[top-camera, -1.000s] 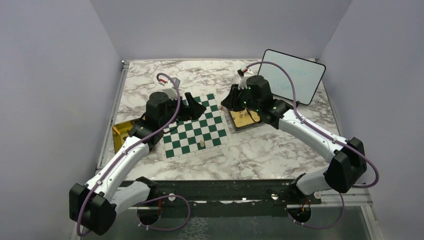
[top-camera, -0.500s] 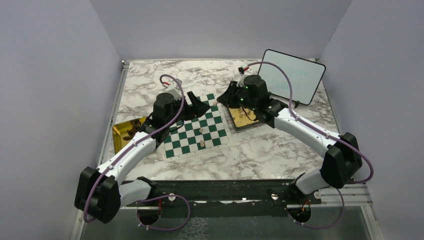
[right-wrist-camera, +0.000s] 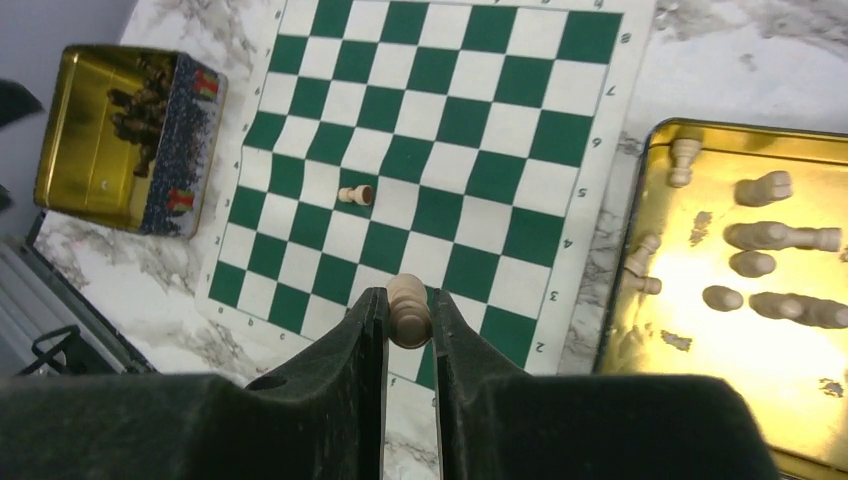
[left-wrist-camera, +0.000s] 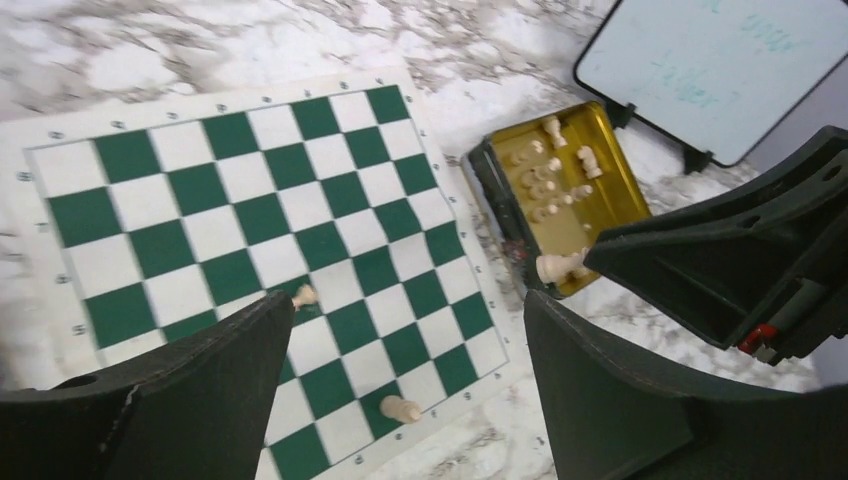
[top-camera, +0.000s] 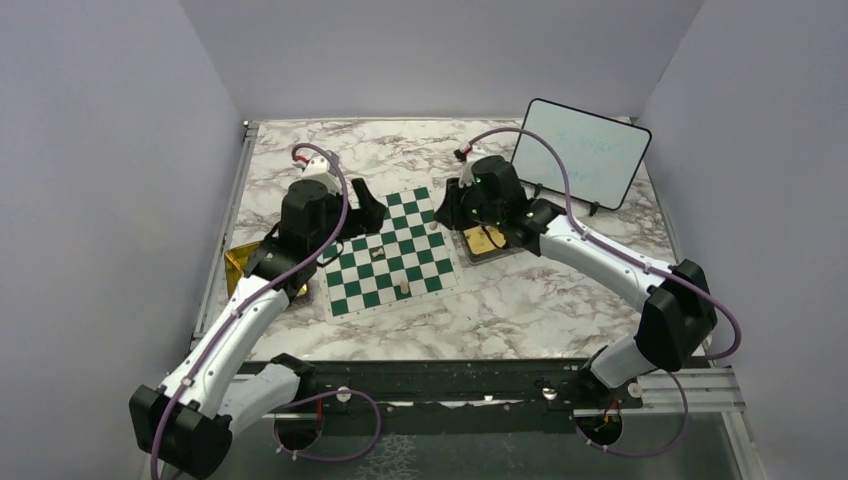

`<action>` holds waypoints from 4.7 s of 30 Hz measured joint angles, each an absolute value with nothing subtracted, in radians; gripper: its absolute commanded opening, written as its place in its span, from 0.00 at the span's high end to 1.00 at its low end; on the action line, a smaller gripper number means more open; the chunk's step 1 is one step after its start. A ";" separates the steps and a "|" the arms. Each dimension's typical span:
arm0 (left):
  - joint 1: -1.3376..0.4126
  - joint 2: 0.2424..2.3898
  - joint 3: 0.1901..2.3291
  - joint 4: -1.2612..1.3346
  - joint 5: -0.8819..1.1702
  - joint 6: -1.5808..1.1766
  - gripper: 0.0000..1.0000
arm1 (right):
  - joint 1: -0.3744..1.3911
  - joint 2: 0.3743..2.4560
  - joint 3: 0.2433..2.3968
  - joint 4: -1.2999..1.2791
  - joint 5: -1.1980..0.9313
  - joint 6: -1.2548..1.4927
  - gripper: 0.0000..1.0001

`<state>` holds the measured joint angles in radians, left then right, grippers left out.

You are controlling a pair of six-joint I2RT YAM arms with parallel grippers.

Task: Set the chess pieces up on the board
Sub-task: Place the chess piece on the chessboard, then pick up the chess piece from the chessboard.

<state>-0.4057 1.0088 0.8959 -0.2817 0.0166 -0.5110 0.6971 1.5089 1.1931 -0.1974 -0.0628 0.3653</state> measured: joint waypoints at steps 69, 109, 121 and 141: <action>-0.405 0.619 1.153 -0.512 -0.263 -0.376 0.01 | 1.149 2.086 1.620 -0.519 0.239 0.313 0.86; -0.405 0.615 1.130 -0.512 -0.263 -0.369 0.01 | 1.152 2.095 1.639 -0.495 0.246 0.323 0.53; -0.405 0.601 1.134 -0.515 -0.264 -0.353 0.01 | 1.152 2.225 1.790 -0.487 0.247 0.294 0.61; -0.405 0.594 1.149 -0.518 -0.279 -0.337 0.02 | 1.148 2.283 1.807 -0.487 0.238 0.294 0.80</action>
